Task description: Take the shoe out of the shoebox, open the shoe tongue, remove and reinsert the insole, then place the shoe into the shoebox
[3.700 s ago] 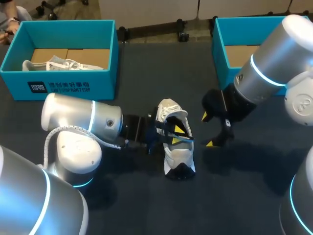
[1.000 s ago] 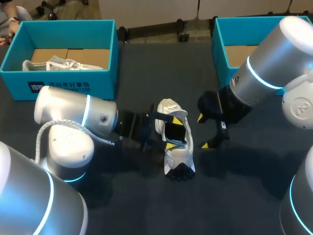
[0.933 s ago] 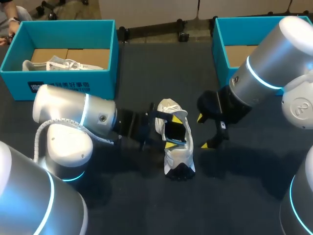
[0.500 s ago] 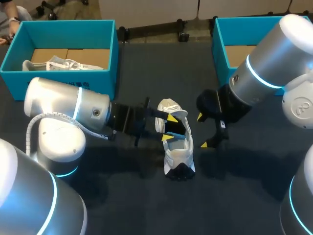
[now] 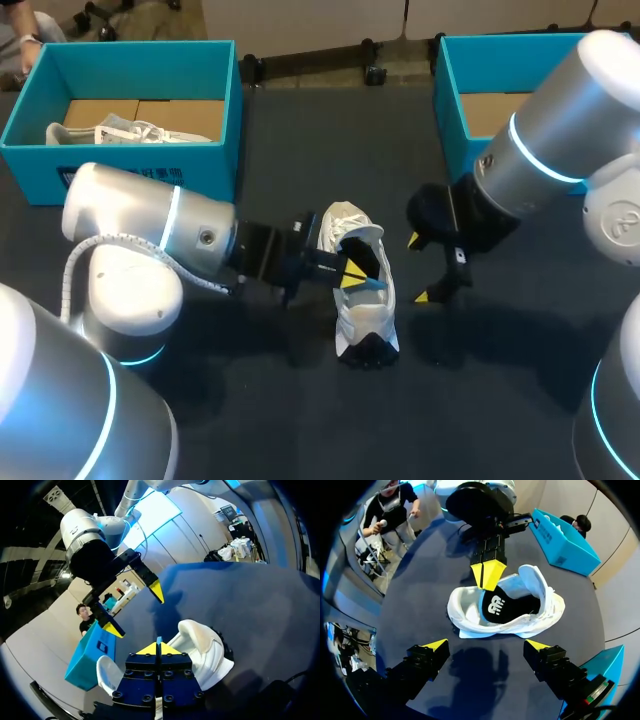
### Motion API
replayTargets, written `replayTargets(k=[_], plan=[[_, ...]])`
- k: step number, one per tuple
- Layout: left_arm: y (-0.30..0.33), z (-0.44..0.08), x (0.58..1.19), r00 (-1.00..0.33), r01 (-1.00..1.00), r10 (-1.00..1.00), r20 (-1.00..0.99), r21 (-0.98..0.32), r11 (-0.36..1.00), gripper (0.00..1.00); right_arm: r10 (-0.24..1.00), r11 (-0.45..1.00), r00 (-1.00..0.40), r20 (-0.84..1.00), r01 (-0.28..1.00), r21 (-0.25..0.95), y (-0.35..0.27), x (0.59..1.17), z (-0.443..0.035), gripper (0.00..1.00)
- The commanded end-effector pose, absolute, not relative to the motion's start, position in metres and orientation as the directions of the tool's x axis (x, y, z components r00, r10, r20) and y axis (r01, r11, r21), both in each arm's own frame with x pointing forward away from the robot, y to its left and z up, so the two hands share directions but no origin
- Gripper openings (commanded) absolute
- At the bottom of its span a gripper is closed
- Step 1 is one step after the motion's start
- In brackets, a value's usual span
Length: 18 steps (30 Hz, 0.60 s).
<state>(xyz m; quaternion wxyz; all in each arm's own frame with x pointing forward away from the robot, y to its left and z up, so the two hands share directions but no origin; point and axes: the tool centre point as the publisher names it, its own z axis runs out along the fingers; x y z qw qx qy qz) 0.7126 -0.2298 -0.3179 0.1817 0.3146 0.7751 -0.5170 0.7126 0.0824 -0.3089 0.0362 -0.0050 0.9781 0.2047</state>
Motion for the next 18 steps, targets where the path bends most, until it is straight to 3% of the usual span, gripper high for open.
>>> replayTargets(k=[1, 8, 9, 10, 12, 14, 18], plan=[[-0.236, -0.32, 0.711, -0.739, 0.672, 0.296, -0.605, -0.69, 0.268, 0.0, 0.009, 0.916, -0.997, -0.079, -0.024, 0.4, 0.081, 0.709, -0.308, 1.0], [-0.236, -0.322, 0.703, -0.751, 0.658, 0.305, -0.586, -0.705, 0.265, 0.0, 0.01, 0.915, -0.997, -0.079, -0.022, 0.402, 0.081, 0.708, -0.309, 1.0], [-0.236, -0.322, 0.702, -0.751, 0.658, 0.306, -0.586, -0.705, 0.265, 0.14, 0.01, 0.915, -0.997, -0.079, -0.023, 0.402, 0.081, 0.708, -0.309, 1.0], [-0.235, -0.32, 0.701, -0.749, 0.66, 0.304, -0.589, -0.705, 0.259, 0.44, 0.01, 0.915, -0.997, -0.078, -0.022, 0.402, 0.081, 0.708, -0.309, 1.0], [-0.232, -0.317, 0.701, -0.746, 0.663, 0.304, -0.592, -0.703, 0.259, 0.65, 0.011, 0.915, -0.997, -0.078, -0.022, 0.402, 0.081, 0.708, -0.309, 1.0], [-0.23, -0.314, 0.702, -0.743, 0.667, 0.305, -0.596, -0.699, 0.259, 0.78, 0.011, 0.915, -0.997, -0.078, -0.022, 0.403, 0.082, 0.707, -0.309, 1.0], [-0.224, -0.303, 0.707, -0.734, 0.677, 0.308, -0.605, -0.689, 0.26, 0.8, 0.009, 0.916, -0.997, -0.078, -0.023, 0.401, 0.082, 0.706, -0.307, 1.0]])
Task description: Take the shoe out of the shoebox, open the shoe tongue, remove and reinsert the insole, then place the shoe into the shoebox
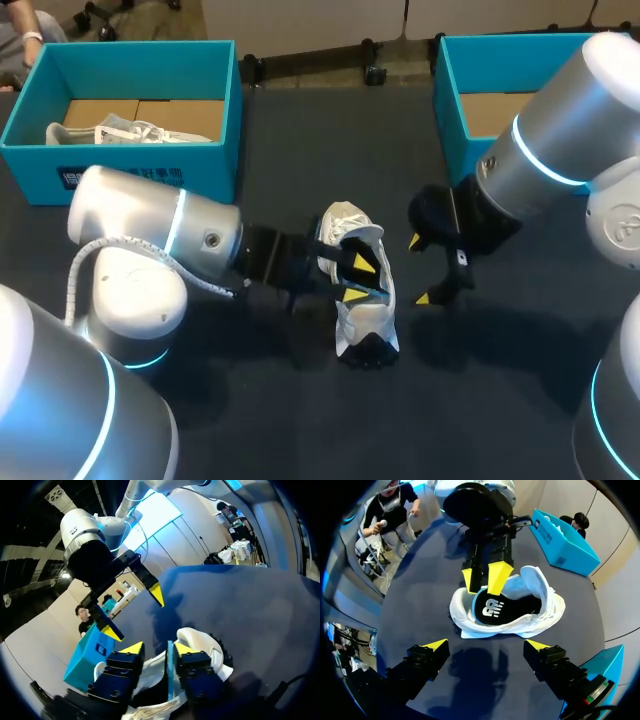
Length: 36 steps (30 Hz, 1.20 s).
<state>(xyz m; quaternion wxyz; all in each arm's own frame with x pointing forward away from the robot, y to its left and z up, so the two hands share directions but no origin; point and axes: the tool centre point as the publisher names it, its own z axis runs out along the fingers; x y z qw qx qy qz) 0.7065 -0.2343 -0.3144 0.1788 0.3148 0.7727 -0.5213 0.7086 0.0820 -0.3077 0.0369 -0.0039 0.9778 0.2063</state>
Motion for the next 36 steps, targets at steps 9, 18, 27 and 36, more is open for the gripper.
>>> replayTargets(k=[9, 18, 27, 36], plan=[[-0.205, -0.288, 0.704, -0.733, 0.675, 0.356, -0.58, -0.684, 0.276, 0.84, 0.008, 0.918, -0.997, -0.079, -0.024, 0.396, 0.081, 0.705, -0.304, 1.0], [-0.186, -0.281, 0.702, -0.686, 0.712, 0.471, -0.555, -0.645, 0.277, 0.71, 0.006, 0.917, -0.997, -0.081, -0.027, 0.399, 0.082, 0.704, -0.304, 1.0], [-0.171, -0.269, 0.703, -0.606, 0.763, 0.598, -0.525, -0.597, 0.249, 0.33, 0.011, 0.922, -0.996, -0.086, -0.023, 0.388, 0.075, 0.704, -0.295, 1.0], [-0.165, -0.258, 0.701, -0.503, 0.809, 0.72, -0.479, -0.555, 0.196, 0.07, -0.002, 0.929, -0.998, -0.071, -0.028, 0.369, 0.07, 0.705, -0.292, 1.0]])
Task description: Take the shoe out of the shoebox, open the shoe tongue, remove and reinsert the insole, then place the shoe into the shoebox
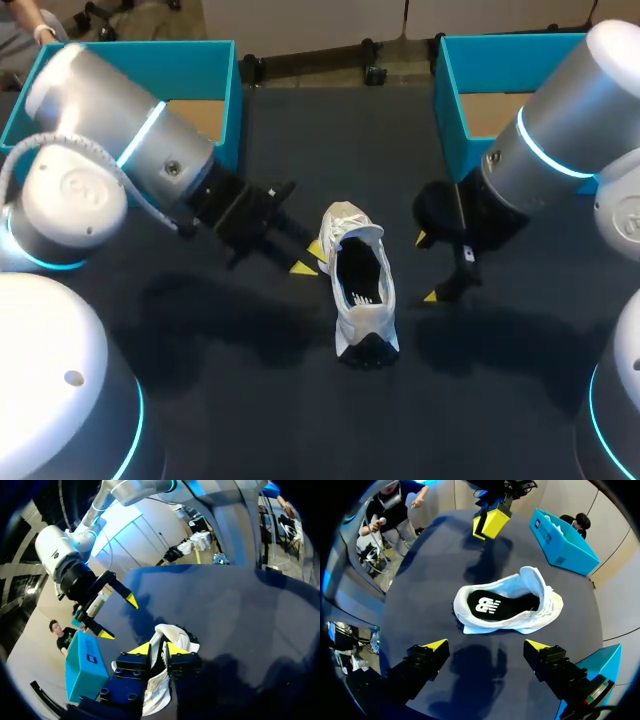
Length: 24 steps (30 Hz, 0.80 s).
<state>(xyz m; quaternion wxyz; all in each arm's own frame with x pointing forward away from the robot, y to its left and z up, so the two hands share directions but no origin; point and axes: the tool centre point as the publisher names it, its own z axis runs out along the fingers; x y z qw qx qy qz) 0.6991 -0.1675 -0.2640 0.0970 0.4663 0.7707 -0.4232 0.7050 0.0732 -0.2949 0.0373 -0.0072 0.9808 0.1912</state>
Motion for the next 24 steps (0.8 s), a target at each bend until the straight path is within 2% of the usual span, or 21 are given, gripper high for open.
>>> replayTargets(k=[1, 3, 12, 24], plan=[[-0.165, -0.257, 0.7, -0.481, 0.817, 0.741, -0.47, -0.546, 0.184, 0.04, -0.002, 0.93, -0.998, -0.069, -0.027, 0.368, 0.068, 0.706, -0.29, 1.0], [-0.165, -0.256, 0.698, -0.453, 0.829, 0.761, -0.464, -0.533, 0.168, 0.0, -0.002, 0.932, -0.998, -0.068, -0.027, 0.362, 0.066, 0.707, -0.287, 1.0], [-0.163, -0.242, 0.703, -0.342, 0.878, 0.83, -0.441, -0.465, 0.114, 0.0, 0.005, 0.947, -0.997, -0.08, -0.021, 0.319, 0.049, 0.711, -0.264, 1.0], [-0.163, -0.242, 0.703, -0.342, 0.878, 0.83, -0.441, -0.465, 0.114, 0.0, 0.03, 0.96, -0.992, -0.121, -0.005, 0.28, 0.031, 0.71, -0.223, 1.0]])
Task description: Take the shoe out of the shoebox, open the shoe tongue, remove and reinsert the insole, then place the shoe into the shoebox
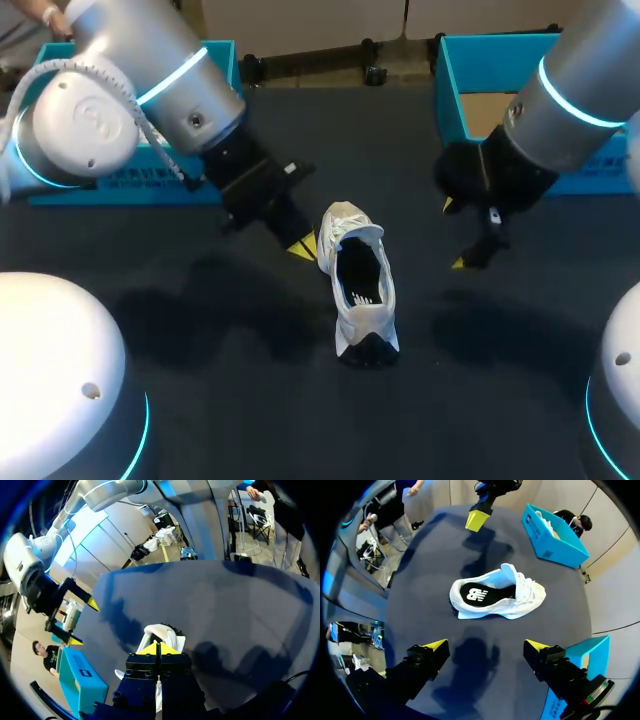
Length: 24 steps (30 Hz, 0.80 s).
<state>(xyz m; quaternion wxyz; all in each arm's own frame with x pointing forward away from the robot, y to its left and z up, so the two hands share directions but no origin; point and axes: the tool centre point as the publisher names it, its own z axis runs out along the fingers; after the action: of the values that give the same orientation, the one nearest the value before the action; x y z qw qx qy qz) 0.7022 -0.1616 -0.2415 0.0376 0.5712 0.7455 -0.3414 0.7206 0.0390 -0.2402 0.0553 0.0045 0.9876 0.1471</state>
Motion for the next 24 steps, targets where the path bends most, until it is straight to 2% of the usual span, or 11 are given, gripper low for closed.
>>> replayTargets(k=[1, 24], plan=[[-0.163, -0.242, 0.703, -0.342, 0.878, 0.83, -0.441, -0.465, 0.114, 0.0, 0.034, 0.962, -0.992, -0.121, 0.0, 0.273, 0.029, 0.708, -0.219, 1.0], [-0.163, -0.242, 0.703, -0.342, 0.878, 0.83, -0.441, -0.465, 0.114, 0.0, 0.113, 0.967, -0.976, -0.186, 0.065, 0.246, 0.006, 0.712, -0.18, 1.0]])
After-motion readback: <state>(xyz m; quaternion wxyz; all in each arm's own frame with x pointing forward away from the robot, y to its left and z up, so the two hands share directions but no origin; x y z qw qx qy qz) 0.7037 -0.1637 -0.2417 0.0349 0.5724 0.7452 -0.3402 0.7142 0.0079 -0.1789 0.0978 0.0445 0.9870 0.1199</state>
